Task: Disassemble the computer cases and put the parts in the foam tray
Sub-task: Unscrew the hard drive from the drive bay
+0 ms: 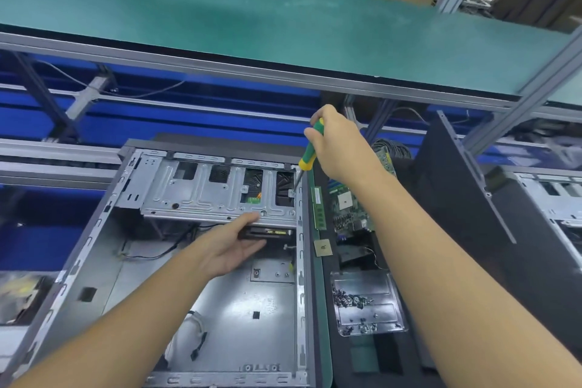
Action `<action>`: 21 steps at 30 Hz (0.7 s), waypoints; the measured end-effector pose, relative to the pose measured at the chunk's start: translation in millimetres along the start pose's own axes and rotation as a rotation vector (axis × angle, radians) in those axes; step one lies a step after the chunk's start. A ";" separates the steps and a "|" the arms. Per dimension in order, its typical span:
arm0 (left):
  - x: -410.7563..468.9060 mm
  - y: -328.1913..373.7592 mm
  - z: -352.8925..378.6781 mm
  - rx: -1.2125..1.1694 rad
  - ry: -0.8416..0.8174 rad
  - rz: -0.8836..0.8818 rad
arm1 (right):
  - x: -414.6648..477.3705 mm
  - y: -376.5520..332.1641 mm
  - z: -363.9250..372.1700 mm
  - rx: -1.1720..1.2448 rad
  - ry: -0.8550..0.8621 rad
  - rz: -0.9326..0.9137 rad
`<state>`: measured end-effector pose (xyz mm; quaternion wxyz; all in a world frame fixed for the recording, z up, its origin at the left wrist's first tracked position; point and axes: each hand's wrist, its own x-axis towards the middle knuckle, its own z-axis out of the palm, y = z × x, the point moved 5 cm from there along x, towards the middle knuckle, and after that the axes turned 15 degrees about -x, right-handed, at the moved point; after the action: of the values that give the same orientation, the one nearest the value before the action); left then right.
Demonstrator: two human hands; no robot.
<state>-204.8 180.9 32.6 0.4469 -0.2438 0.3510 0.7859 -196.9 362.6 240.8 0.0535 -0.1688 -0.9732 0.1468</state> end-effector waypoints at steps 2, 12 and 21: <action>1.5 -1.1 3.7 -0.013 0.014 0.018 | -1.0 0.8 -0.1 0.003 -0.004 0.009; 6.0 0.3 -1.6 -0.006 0.060 0.082 | -4.0 -6.3 -1.4 -0.113 0.008 -0.049; 10.8 -0.6 -4.6 -0.024 0.048 0.108 | -2.3 -28.9 -0.9 -0.289 -0.027 -0.142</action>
<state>-209.2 183.3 22.0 0.3926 -0.2486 0.3649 0.8068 -203.7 336.0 250.3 0.0259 -0.1037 -0.9943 0.0033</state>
